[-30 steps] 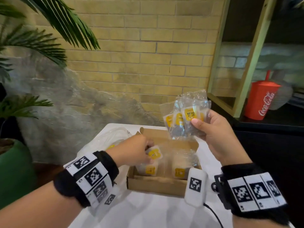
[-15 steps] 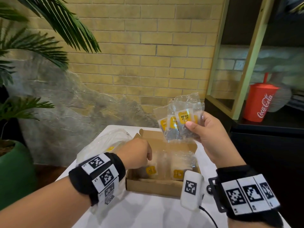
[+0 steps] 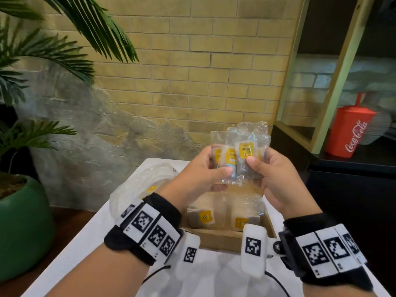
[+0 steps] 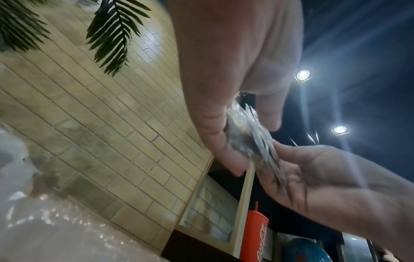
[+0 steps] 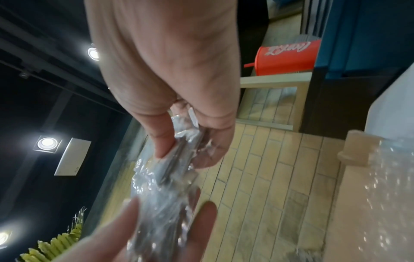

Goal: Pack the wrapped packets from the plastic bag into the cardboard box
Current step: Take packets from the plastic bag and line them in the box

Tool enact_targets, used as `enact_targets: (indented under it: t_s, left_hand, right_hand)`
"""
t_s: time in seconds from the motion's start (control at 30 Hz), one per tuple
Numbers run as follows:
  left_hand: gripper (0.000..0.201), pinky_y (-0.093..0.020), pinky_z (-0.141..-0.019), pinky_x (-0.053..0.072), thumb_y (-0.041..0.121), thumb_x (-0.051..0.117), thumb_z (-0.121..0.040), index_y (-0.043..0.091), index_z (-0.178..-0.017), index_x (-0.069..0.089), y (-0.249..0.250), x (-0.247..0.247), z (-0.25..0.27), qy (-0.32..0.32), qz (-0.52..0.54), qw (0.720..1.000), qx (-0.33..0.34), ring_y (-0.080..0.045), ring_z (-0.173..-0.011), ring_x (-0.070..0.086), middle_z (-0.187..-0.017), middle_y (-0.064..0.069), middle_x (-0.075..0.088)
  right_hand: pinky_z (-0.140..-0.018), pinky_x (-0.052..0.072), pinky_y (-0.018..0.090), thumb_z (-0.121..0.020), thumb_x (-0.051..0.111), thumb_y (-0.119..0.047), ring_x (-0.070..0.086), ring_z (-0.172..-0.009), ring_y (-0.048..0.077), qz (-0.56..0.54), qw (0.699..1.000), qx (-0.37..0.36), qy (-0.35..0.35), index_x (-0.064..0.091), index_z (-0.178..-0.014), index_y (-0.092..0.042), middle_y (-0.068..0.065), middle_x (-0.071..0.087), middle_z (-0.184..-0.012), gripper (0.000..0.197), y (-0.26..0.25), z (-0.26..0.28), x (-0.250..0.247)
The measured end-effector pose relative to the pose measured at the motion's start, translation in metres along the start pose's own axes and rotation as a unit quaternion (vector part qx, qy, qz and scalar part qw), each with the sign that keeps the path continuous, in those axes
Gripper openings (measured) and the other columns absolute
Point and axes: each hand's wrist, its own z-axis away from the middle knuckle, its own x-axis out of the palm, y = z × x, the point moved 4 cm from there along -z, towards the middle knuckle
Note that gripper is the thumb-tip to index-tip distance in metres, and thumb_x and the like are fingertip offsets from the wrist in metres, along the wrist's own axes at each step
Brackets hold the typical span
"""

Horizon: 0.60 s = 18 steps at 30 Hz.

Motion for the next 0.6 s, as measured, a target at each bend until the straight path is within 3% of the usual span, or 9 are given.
enact_targets:
  t_s: [0.07,0.17,0.27,0.33,0.43,0.53,0.6]
  left_hand:
    - [0.026,-0.022,-0.060,0.051,0.010,0.058,-0.090,0.029,-0.106,0.051,-0.003,-0.002,-0.001,0.030,-0.010,0.999,0.026,-0.008,-0.080,0.063,-0.094,0.005,0.063]
    - [0.023,-0.020,-0.057,0.049,0.013,0.057,-0.091,0.030,-0.105,0.053,-0.008,-0.006,-0.001,0.043,-0.014,0.998,0.041,-0.006,-0.077,0.064,-0.090,0.008,0.065]
    - [0.026,-0.020,-0.056,0.048,0.012,0.057,-0.091,0.030,-0.108,0.053,-0.010,-0.008,0.000,0.041,-0.022,0.998,0.047,-0.006,-0.076,0.064,-0.091,0.007,0.066]
    - [0.025,-0.022,-0.056,0.047,0.009,0.057,-0.091,0.029,-0.105,0.054,-0.010,-0.014,0.000,0.055,-0.029,0.997,0.051,-0.010,-0.074,0.063,-0.090,0.004,0.065]
    - [0.024,-0.027,-0.058,0.047,0.010,0.056,-0.091,0.031,-0.102,0.055,-0.003,-0.029,0.002,0.086,-0.023,0.994,0.056,-0.012,-0.073,0.062,-0.088,0.005,0.066]
    - [0.025,-0.030,-0.060,0.046,0.009,0.054,-0.091,0.032,-0.101,0.055,0.005,-0.043,0.005,0.112,-0.016,0.992,0.062,-0.014,-0.078,0.062,-0.093,0.003,0.066]
    - [0.026,-0.030,-0.061,0.048,0.006,0.052,-0.092,0.032,-0.098,0.054,0.008,-0.051,0.007,0.121,-0.005,0.991,0.060,-0.012,-0.077,0.063,-0.092,0.004,0.065]
  right_hand:
    - [-0.079,0.055,0.034,-0.093,0.048,-0.003,0.067,-0.090,0.019,0.006,1.000,0.000,-0.015,0.060,-0.108,-0.012,0.006,0.070,-0.100,0.022,0.002,0.000,0.007]
    - [-0.080,0.056,0.034,-0.093,0.047,-0.001,0.067,-0.092,0.021,0.054,0.998,-0.020,0.001,0.063,-0.104,-0.015,0.005,0.071,-0.097,0.024,0.005,-0.001,0.012]
    - [-0.082,0.056,0.037,-0.092,0.048,-0.002,0.068,-0.096,0.022,0.071,0.997,-0.030,0.005,0.061,-0.114,-0.013,0.008,0.071,-0.103,0.028,0.005,-0.001,0.014]
    - [-0.081,0.056,0.032,-0.094,0.046,-0.003,0.068,-0.095,0.018,0.094,0.995,-0.031,0.006,0.060,-0.117,-0.016,0.004,0.071,-0.104,0.030,0.003,-0.001,0.012]
    - [-0.077,0.053,0.028,-0.094,0.047,-0.003,0.066,-0.091,0.013,0.165,0.985,-0.039,0.032,0.062,-0.099,-0.026,-0.003,0.070,-0.096,0.028,-0.007,0.002,0.003]
    - [-0.077,0.050,0.029,-0.091,0.052,-0.004,0.062,-0.086,0.013,0.254,0.966,-0.029,0.034,0.064,-0.087,-0.023,-0.001,0.069,-0.089,0.023,-0.011,0.007,-0.011]
    - [-0.080,0.049,0.031,-0.090,0.057,-0.008,0.063,-0.086,0.017,0.379,0.925,0.006,-0.035,0.067,-0.087,-0.018,0.004,0.069,-0.089,0.015,-0.003,0.009,-0.013]
